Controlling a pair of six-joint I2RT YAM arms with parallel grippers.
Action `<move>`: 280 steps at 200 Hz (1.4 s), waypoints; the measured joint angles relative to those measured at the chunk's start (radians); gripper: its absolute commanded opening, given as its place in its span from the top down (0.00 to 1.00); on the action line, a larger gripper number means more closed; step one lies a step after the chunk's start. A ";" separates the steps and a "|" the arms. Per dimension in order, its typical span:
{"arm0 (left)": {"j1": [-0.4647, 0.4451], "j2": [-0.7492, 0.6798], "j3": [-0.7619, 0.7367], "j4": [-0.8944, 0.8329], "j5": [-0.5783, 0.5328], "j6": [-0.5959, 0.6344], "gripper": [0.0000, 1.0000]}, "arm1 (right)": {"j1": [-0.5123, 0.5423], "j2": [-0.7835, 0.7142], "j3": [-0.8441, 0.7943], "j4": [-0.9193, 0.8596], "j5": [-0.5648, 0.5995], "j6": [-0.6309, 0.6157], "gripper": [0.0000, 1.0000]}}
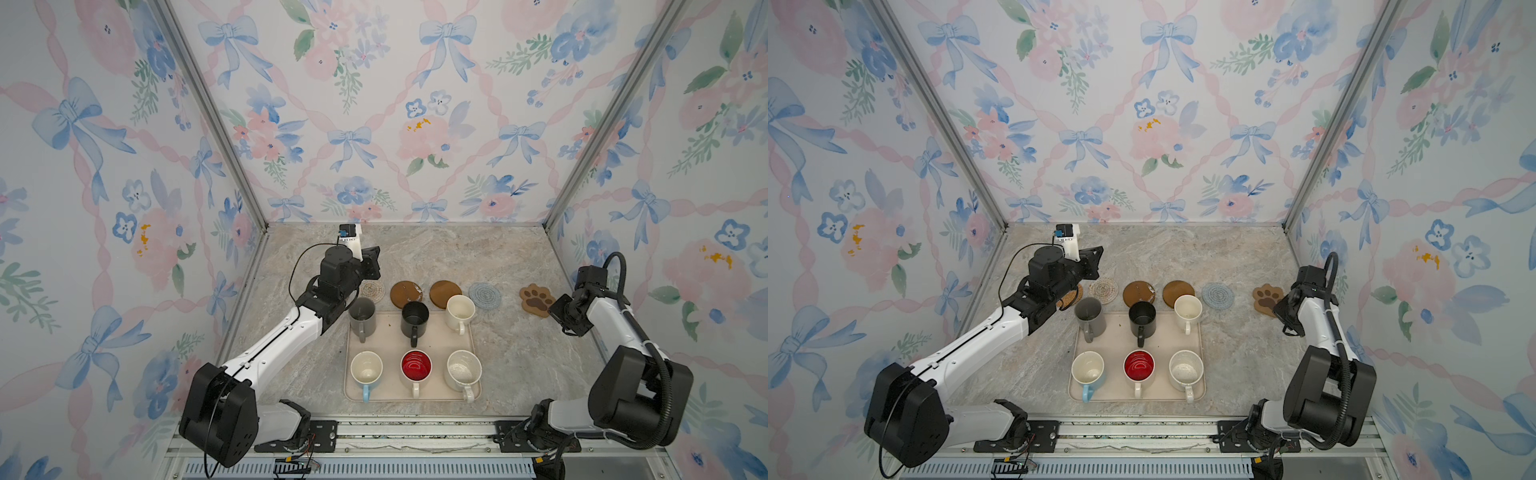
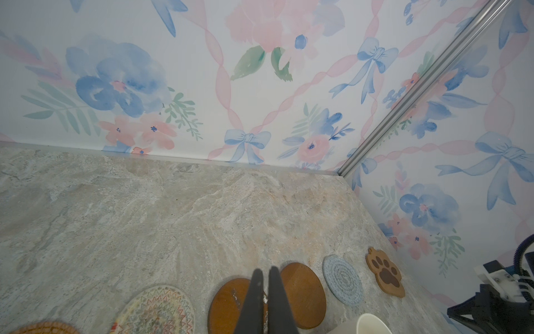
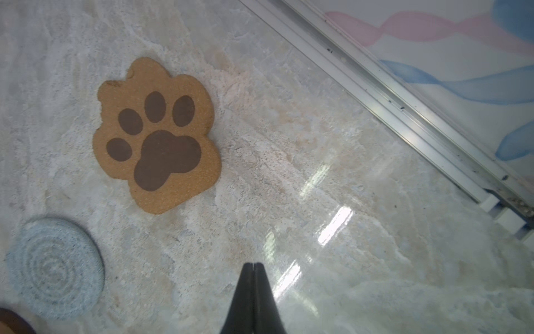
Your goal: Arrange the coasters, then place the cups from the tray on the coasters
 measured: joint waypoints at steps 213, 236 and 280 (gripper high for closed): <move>0.000 0.032 0.088 -0.097 0.047 0.010 1.00 | 0.223 0.120 -0.185 0.312 0.315 0.597 1.00; 0.000 0.032 0.098 -0.111 0.047 0.013 1.00 | 0.223 0.128 -0.185 0.356 0.326 0.622 1.00; 0.000 0.043 0.126 -0.125 0.047 0.019 1.00 | 0.222 0.172 -0.183 0.437 0.331 0.657 1.00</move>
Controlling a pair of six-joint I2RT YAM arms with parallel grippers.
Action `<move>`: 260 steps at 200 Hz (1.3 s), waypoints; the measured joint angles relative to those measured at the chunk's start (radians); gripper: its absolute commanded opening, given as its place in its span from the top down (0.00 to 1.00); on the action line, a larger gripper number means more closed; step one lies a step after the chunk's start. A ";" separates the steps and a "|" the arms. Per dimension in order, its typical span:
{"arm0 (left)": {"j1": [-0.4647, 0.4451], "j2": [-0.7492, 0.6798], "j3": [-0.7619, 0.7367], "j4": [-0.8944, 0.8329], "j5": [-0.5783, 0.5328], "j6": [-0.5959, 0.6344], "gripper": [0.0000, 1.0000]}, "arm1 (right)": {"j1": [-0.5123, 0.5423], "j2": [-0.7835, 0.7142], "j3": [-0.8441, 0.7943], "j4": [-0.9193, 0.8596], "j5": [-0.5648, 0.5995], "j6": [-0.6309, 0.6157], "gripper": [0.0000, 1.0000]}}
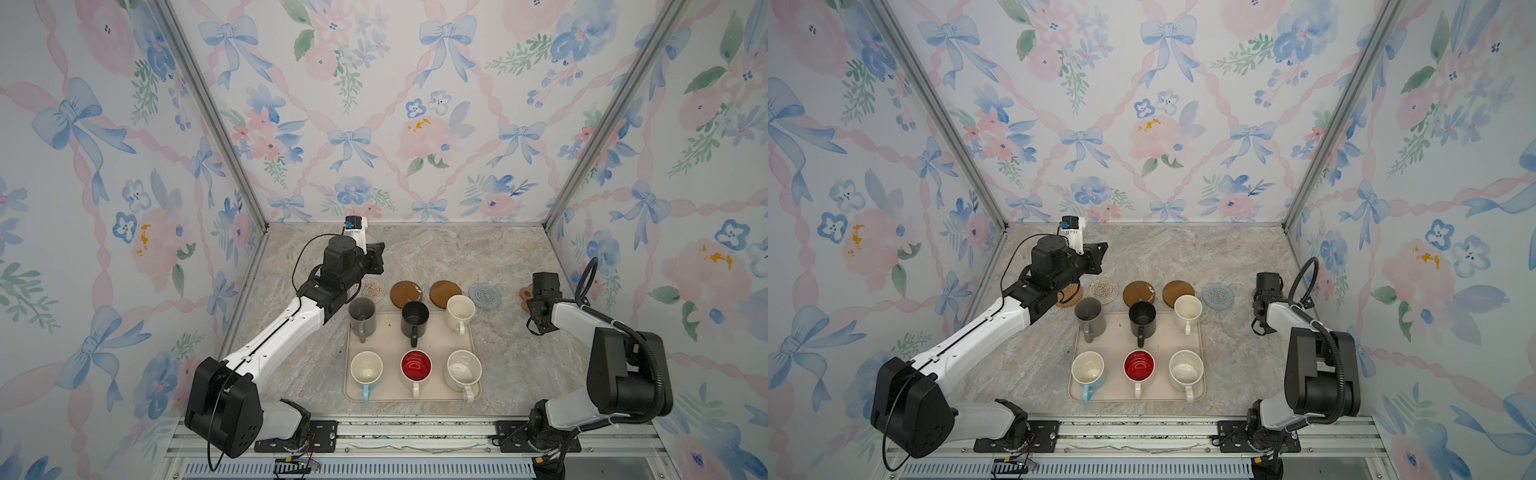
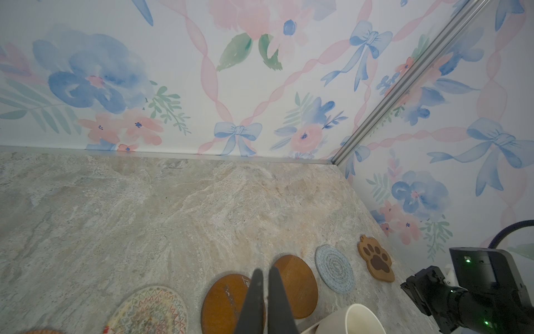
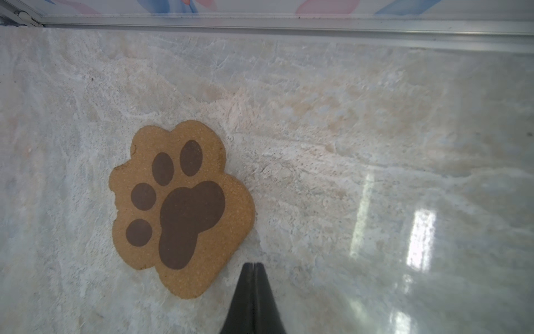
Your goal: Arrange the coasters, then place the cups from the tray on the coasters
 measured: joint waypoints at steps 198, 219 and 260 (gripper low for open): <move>0.000 0.003 0.018 -0.052 -0.011 0.019 1.00 | 0.004 0.210 0.142 0.132 -0.133 0.006 1.00; 0.002 0.001 0.018 -0.053 -0.012 0.019 1.00 | 0.024 0.217 0.160 0.116 -0.146 -0.001 1.00; 0.005 -0.025 0.016 -0.055 -0.019 0.023 1.00 | 0.077 0.219 0.181 0.065 -0.161 -0.015 1.00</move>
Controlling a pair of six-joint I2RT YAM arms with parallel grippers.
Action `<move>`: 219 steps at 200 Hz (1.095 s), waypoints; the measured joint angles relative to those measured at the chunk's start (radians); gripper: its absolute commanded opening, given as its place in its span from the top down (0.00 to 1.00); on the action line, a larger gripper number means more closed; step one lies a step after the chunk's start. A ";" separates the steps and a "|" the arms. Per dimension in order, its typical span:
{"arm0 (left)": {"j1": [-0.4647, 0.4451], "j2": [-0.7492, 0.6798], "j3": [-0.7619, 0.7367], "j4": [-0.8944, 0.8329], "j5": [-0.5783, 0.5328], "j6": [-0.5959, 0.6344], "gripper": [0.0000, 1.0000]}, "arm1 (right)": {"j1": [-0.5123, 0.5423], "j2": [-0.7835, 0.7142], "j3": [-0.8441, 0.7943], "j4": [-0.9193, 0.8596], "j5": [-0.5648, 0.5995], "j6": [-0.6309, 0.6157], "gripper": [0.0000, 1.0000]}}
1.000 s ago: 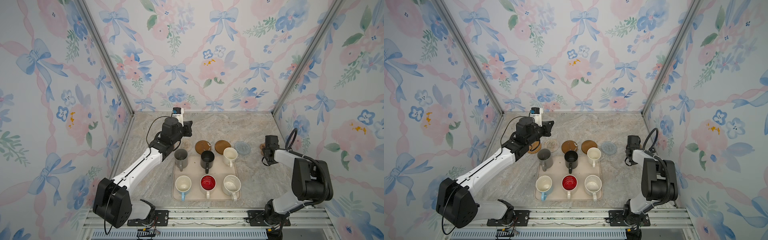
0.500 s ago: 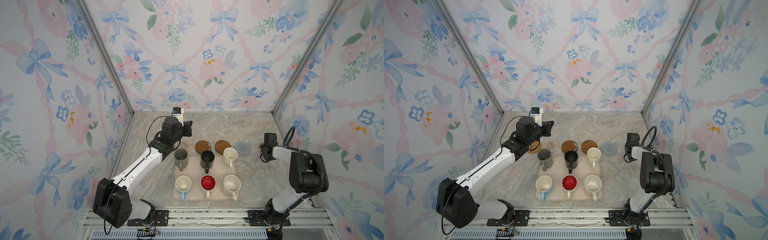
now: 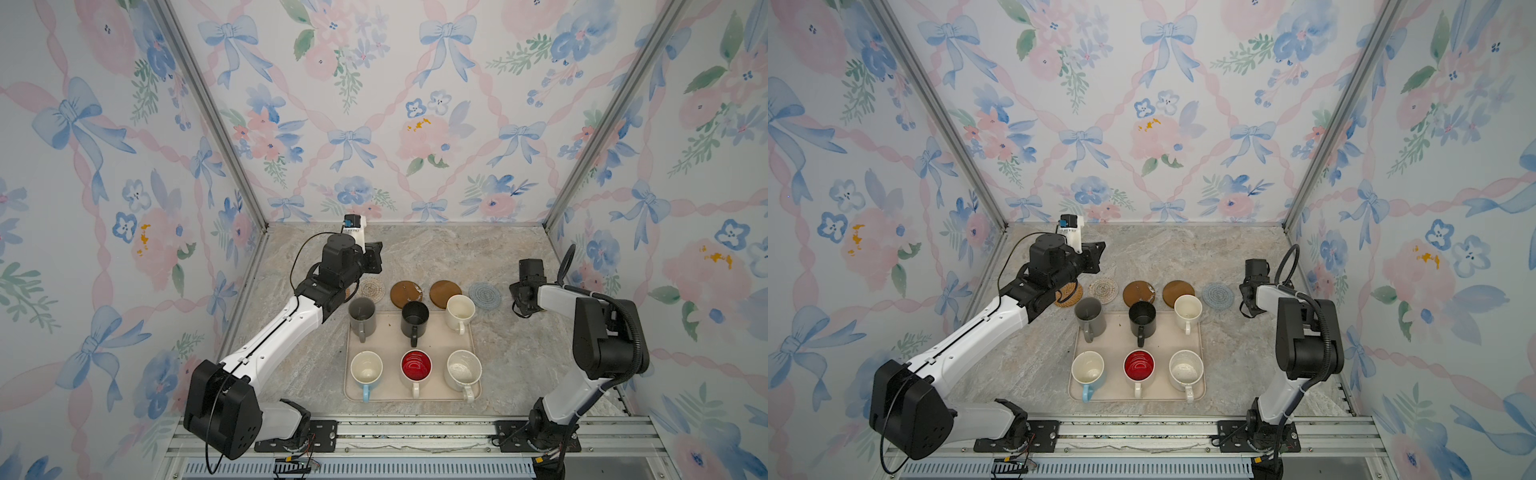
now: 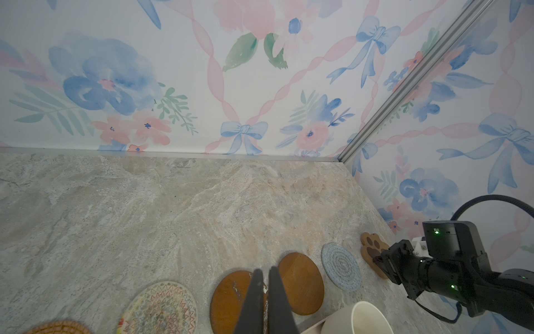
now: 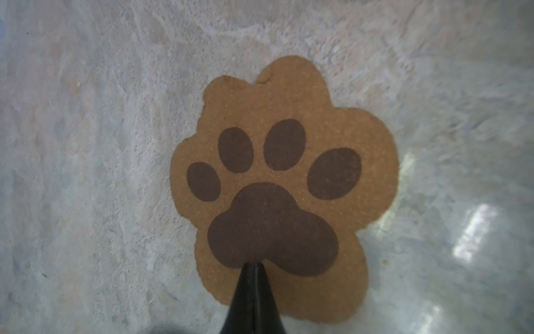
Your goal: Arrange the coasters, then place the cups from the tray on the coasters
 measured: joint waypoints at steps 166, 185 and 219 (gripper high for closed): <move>0.006 -0.064 -0.053 0.000 -0.027 0.000 1.00 | 0.056 0.076 0.105 -0.035 -0.036 -0.058 1.00; 0.008 -0.064 -0.053 0.000 -0.027 0.000 1.00 | 0.060 0.081 0.113 -0.035 -0.043 -0.058 1.00; 0.012 -0.066 -0.059 0.000 -0.027 0.000 1.00 | 0.062 0.084 0.116 -0.039 -0.042 -0.060 1.00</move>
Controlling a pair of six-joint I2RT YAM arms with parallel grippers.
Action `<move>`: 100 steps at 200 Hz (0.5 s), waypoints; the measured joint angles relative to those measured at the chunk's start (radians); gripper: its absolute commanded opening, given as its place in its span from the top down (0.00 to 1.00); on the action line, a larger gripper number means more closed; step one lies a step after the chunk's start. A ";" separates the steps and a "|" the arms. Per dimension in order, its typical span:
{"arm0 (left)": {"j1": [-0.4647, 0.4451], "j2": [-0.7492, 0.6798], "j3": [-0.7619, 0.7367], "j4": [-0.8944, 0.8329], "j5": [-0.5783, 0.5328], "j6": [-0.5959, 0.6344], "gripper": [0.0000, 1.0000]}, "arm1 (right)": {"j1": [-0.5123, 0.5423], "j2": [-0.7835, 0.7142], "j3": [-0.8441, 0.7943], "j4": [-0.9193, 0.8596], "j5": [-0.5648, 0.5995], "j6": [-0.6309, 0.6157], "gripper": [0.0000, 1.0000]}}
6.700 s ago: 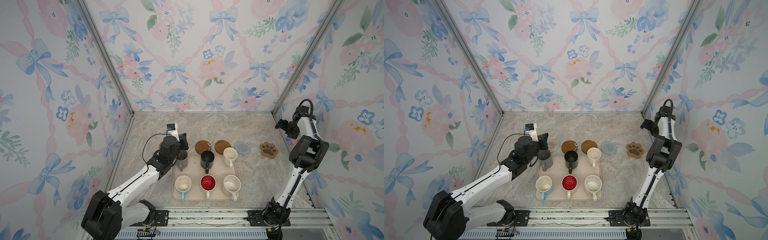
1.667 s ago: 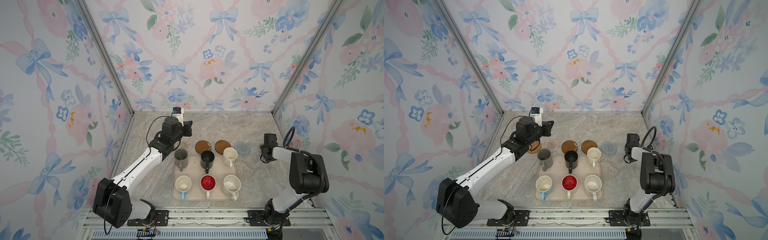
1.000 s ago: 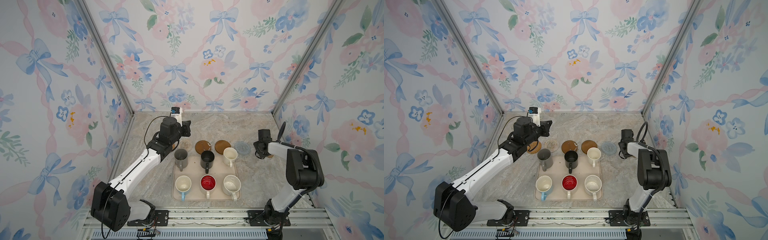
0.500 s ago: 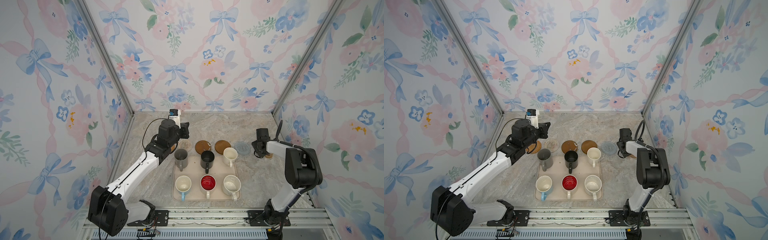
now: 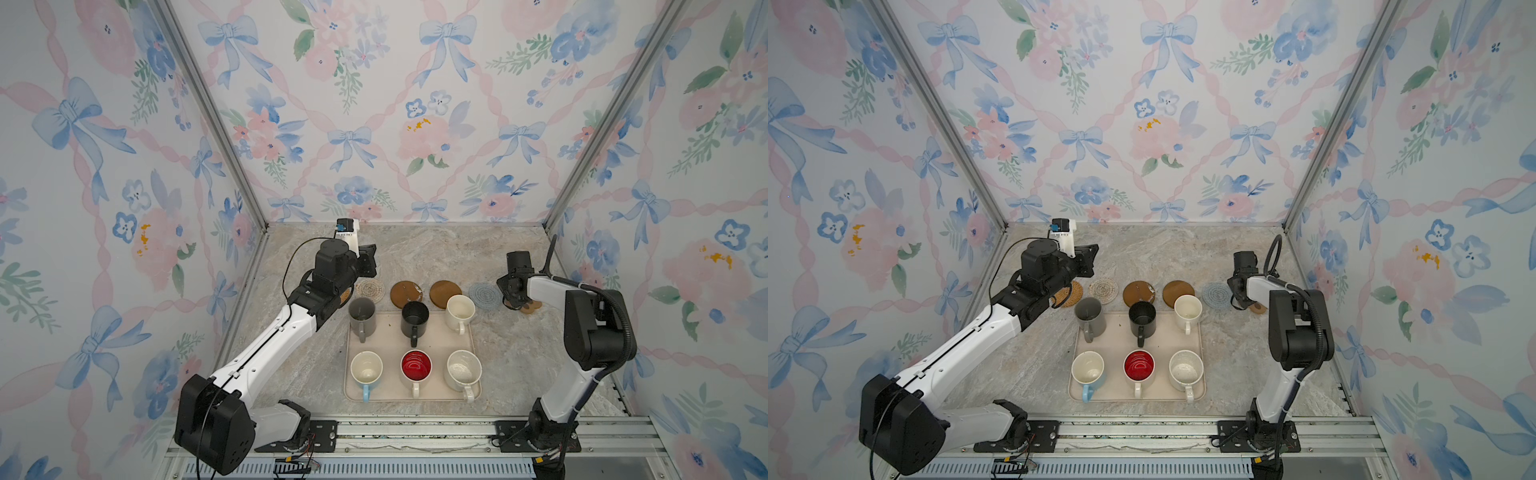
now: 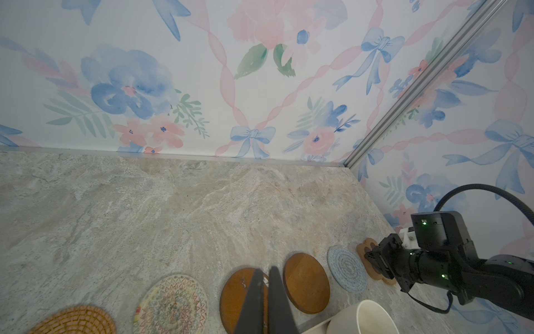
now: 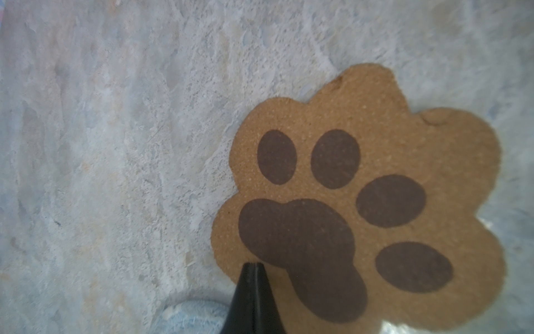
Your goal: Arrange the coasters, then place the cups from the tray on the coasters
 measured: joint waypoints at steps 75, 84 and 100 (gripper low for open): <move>0.001 -0.007 -0.005 0.000 0.000 0.000 1.00 | 0.003 0.000 0.000 -0.001 0.008 0.000 1.00; 0.001 -0.010 -0.005 0.000 0.000 0.000 0.99 | 0.004 0.000 0.000 0.000 0.008 0.000 1.00; 0.001 -0.015 -0.006 0.000 0.000 0.000 0.99 | 0.004 0.000 -0.001 0.000 0.009 0.000 1.00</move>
